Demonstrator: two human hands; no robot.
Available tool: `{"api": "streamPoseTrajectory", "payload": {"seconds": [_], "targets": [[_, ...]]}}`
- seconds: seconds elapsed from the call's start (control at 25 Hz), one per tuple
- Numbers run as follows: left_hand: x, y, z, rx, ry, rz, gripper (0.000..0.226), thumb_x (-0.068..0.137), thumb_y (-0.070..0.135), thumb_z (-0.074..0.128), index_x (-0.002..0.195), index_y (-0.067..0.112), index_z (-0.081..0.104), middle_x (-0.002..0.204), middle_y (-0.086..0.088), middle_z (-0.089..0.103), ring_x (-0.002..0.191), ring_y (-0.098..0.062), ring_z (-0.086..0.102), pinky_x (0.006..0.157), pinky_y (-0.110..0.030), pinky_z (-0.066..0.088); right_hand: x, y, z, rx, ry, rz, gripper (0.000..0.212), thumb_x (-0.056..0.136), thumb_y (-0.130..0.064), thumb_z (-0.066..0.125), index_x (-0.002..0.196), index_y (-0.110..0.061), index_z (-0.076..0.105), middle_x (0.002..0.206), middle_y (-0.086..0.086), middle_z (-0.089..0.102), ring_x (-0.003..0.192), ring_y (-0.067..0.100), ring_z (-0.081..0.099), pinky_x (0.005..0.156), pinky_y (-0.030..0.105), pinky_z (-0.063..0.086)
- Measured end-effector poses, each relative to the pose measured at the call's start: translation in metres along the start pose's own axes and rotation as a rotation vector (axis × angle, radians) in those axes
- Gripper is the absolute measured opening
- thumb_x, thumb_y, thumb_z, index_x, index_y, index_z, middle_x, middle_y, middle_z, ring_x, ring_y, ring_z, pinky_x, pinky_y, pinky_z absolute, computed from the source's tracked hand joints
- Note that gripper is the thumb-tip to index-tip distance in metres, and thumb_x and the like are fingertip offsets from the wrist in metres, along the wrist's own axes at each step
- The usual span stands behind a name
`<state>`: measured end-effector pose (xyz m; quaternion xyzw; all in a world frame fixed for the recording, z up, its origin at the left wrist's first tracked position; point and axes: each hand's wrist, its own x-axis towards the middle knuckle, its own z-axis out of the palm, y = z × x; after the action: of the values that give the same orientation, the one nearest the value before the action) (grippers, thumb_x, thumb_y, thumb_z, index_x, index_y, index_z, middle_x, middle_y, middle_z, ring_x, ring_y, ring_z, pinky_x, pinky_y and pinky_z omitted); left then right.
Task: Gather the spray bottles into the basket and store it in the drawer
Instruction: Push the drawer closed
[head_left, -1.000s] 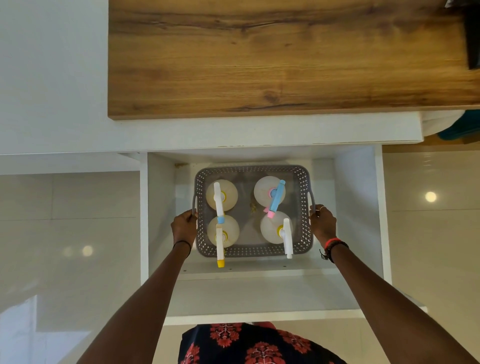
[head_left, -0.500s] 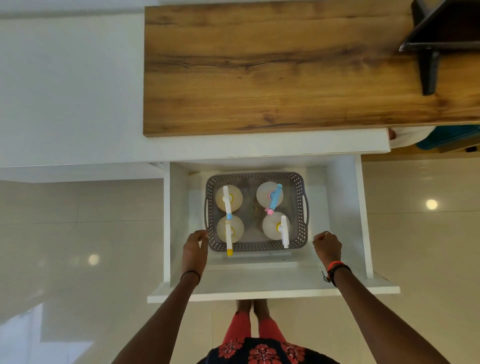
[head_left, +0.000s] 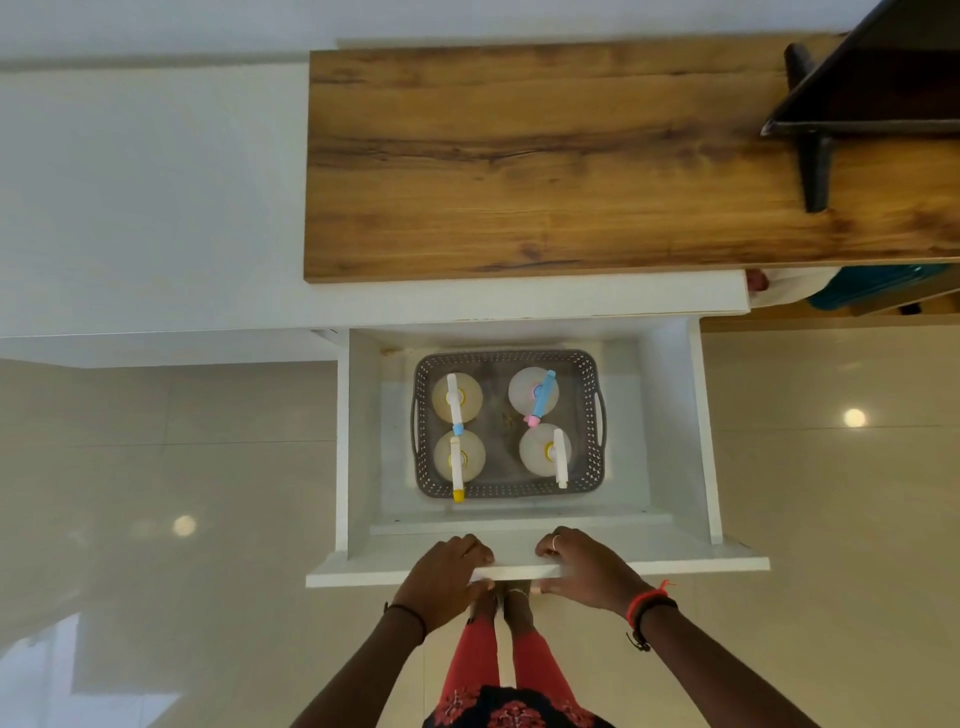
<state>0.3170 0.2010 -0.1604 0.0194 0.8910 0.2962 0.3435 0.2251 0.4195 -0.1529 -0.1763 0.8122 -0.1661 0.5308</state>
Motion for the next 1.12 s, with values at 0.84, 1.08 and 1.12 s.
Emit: {"api": "streamPoseTrajectory", "payload": {"seconds": [0.84,1.08,1.12], "targets": [[0.041,0.007,-0.058,0.025,0.07,-0.094,0.033,0.095,0.029,0.049,0.126,0.022,0.055,0.132,0.006,0.055,0.12,-0.014,0.051,0.1,-0.025,0.037,0.029,-0.023,-0.05,-0.168,0.167,0.005,0.046,0.085,-0.033,0.062,0.128,-0.017,0.057,0.122,0.001,0.056,0.116,0.017,0.054,0.095,0.03,0.047],[0.046,0.016,-0.078,0.011,0.182,-0.164,0.035,0.093,0.032,0.054,0.126,0.022,0.053,0.131,0.004,0.051,0.12,-0.015,0.05,0.102,-0.024,0.038,0.032,-0.031,-0.066,-0.031,0.253,0.057,0.047,0.084,-0.041,0.063,0.123,-0.015,0.06,0.122,-0.001,0.057,0.115,0.015,0.055,0.096,0.026,0.045],[0.041,0.019,-0.079,-0.034,0.287,-0.211,0.033,0.092,0.031,0.056,0.124,0.022,0.054,0.128,0.003,0.051,0.117,-0.015,0.05,0.1,-0.024,0.037,0.029,-0.032,-0.068,0.02,0.317,0.063,0.044,0.084,-0.041,0.063,0.118,-0.013,0.062,0.118,-0.001,0.057,0.111,0.015,0.056,0.093,0.024,0.045]]}}
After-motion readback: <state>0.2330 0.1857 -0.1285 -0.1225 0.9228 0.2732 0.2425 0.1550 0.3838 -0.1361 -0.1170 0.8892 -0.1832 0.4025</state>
